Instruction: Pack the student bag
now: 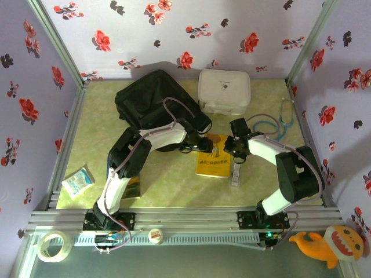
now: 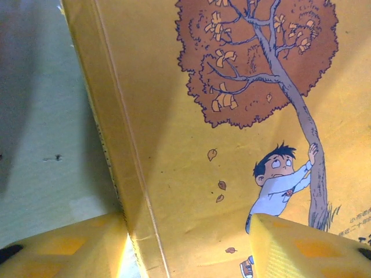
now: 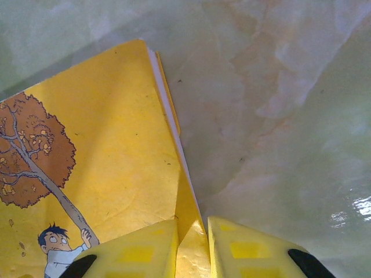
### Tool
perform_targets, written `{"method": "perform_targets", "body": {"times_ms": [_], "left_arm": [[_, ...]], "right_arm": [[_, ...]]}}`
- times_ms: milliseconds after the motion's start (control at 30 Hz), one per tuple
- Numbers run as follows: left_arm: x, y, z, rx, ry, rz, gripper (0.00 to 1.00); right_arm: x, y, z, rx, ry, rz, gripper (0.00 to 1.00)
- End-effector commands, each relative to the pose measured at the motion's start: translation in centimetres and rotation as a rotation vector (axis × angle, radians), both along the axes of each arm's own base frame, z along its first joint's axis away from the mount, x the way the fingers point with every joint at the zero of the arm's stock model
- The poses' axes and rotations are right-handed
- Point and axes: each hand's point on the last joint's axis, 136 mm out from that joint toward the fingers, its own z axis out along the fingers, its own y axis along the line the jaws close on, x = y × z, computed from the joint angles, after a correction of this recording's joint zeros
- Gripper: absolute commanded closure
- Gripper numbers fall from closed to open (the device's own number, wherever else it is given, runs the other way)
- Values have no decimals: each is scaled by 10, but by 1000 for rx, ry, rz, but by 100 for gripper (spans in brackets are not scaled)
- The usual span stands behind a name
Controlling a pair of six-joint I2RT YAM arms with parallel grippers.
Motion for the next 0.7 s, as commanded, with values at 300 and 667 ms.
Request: {"method": "perform_targets", "body": {"times_ms": [300, 667], "left_arm": [[-5, -39, 93, -345, 20, -32, 48], [-18, -39, 93, -413, 83, 7, 59]], "right_arm": [[-27, -11, -30, -17, 104, -56, 81], [-28, -3, -36, 53, 85, -80, 80]]}}
